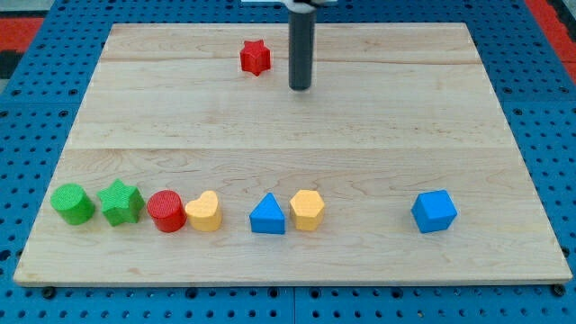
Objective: Move the red star right to the yellow hexagon
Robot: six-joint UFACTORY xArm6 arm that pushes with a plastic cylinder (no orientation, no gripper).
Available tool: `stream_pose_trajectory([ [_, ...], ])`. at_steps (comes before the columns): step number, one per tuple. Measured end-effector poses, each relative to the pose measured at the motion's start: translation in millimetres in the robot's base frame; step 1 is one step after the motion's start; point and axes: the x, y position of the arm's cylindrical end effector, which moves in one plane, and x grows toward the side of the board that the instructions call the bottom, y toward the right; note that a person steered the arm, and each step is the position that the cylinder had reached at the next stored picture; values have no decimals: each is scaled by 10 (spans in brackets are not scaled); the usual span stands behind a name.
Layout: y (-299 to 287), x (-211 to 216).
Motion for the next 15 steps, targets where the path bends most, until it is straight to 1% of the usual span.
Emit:
stream_pose_trajectory([
  [1,-251,-530],
  [2,-587,-782],
  [3,-753,-715],
  [4,-693,-500],
  [5,-872,-296],
  [6,-958,77],
  [7,-826,256],
  [8,-879,532],
  [9,-706,704],
  [10,-682,994],
  [11,-868,1357],
  [12,-602,1434],
  [14,373,1606],
  [15,433,1476],
])
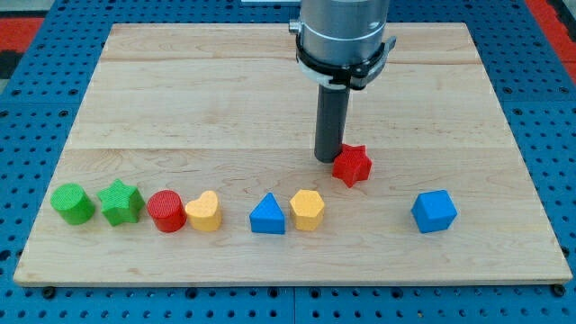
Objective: Move the red star right to the yellow hexagon
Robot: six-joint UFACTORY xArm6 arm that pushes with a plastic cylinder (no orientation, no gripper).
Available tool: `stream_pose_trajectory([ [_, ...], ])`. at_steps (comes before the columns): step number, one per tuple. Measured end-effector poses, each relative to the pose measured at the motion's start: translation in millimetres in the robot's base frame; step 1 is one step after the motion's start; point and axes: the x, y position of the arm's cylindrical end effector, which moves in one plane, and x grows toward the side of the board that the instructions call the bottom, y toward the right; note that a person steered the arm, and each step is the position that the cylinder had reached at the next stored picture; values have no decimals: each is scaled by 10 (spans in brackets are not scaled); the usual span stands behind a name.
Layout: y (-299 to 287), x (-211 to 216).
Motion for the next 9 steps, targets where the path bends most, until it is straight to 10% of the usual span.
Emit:
stream_pose_trajectory([
  [2,352,-211],
  [6,484,667],
  [9,604,306],
])
